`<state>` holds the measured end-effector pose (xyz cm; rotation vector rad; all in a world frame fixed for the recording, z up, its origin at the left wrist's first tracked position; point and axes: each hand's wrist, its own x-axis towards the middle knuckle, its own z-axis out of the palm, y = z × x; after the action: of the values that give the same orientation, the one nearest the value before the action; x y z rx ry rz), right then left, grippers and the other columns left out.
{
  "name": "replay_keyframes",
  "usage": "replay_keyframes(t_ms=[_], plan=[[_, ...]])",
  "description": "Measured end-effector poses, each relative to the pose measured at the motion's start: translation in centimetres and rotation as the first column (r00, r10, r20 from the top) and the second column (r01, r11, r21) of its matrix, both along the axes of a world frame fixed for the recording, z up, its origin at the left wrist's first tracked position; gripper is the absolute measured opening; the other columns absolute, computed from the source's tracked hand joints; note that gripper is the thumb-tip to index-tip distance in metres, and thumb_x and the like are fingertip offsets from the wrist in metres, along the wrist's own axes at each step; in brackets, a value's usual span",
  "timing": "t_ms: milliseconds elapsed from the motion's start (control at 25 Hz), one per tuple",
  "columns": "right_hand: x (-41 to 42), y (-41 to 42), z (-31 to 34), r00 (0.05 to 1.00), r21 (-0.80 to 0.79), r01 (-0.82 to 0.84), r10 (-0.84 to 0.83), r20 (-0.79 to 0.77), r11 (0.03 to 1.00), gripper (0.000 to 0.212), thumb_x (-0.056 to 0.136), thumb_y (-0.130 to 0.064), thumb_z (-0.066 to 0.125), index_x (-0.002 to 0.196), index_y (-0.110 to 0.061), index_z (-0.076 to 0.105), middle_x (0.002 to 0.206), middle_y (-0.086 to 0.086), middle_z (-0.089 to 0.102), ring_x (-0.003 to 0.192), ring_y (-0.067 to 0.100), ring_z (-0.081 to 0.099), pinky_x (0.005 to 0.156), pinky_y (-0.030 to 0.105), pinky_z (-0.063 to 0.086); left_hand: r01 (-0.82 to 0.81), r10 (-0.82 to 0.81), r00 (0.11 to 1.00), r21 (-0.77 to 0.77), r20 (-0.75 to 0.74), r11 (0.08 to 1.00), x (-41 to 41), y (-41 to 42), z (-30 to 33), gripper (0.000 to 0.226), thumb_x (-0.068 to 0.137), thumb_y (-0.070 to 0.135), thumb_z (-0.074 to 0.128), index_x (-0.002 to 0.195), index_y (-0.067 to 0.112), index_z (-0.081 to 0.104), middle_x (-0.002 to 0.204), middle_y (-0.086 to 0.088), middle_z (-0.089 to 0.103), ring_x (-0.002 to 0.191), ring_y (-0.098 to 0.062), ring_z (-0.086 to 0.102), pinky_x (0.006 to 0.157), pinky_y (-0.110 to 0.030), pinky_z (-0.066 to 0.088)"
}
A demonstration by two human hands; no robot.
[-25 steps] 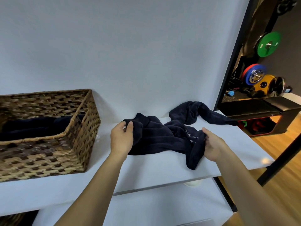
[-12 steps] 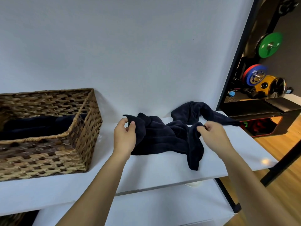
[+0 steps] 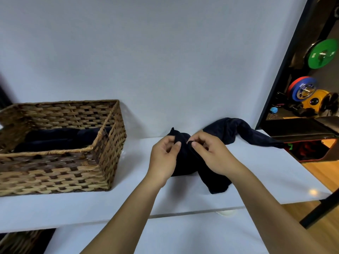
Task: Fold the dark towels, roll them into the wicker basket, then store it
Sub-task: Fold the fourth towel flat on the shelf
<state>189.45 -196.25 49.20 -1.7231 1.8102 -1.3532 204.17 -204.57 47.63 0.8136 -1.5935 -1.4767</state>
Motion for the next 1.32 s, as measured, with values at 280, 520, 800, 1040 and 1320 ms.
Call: replay_keyframes(t_ms=[280,520,800,1040,1320], plan=[[0.9,-1.6,0.8,0.982,-0.122,-0.068,0.088,0.167,0.99,0.019,0.098,-0.002,0.058,0.095,-0.019,0.066,0.085,-0.011,0.068,0.082,0.008,0.062,0.078,0.019,0.049,0.044,-0.043,0.998,0.038,-0.041,0.998,0.9,0.3,-0.1,0.019,0.101,0.011,0.058,0.096,0.018,0.075,0.095,-0.005,0.076,0.092,-0.026,0.071,0.092,-0.052,0.055],[1.2,-1.9,0.6,0.969,-0.126,-0.085,0.112,0.221,0.988,0.013,0.094,-0.016,0.058,0.095,-0.027,0.066,0.087,-0.014,0.069,0.082,0.01,0.062,0.077,0.022,0.049,0.029,-0.021,0.993,0.064,-0.116,0.998,0.7,1.2,0.5,0.016,0.101,0.005,0.056,0.094,0.013,0.068,0.082,-0.004,0.068,0.078,-0.022,0.06,0.071,-0.041,0.05],[1.0,-1.7,0.6,0.888,-0.094,-0.094,0.126,0.443,0.991,0.012,0.093,-0.003,0.068,0.093,-0.009,0.057,0.088,-0.001,0.068,0.082,0.012,0.068,0.079,0.026,0.054,0.193,-0.197,0.978,-0.066,-0.068,0.979,1.0,0.7,1.5,0.043,0.099,-0.009,0.047,0.114,0.025,0.068,0.098,-0.029,0.06,0.091,-0.023,0.064,0.08,-0.039,0.063],[1.2,-0.9,0.7,0.968,-0.108,0.096,-0.067,0.242,0.99,0.021,0.088,-0.038,0.074,0.081,-0.022,0.062,0.102,-0.003,0.063,0.095,0.013,0.064,0.086,0.028,0.049,0.097,-0.079,0.994,-0.247,0.082,0.964,1.0,-1.5,3.5,0.034,0.091,-0.004,0.061,0.086,0.027,0.074,0.075,-0.005,0.073,0.067,-0.016,0.066,0.064,-0.035,0.055],[1.0,0.3,-1.0,0.83,0.028,0.411,-0.361,-0.424,0.911,0.013,0.091,-0.024,0.058,0.088,-0.018,0.047,0.089,-0.006,0.046,0.08,0.019,0.05,0.062,0.032,0.042,-0.126,0.138,0.99,-0.34,0.013,0.932,1.0,-4.3,8.3,0.029,0.091,0.001,0.065,0.082,0.027,0.071,0.073,0.003,0.071,0.065,-0.015,0.069,0.064,-0.033,0.057]])
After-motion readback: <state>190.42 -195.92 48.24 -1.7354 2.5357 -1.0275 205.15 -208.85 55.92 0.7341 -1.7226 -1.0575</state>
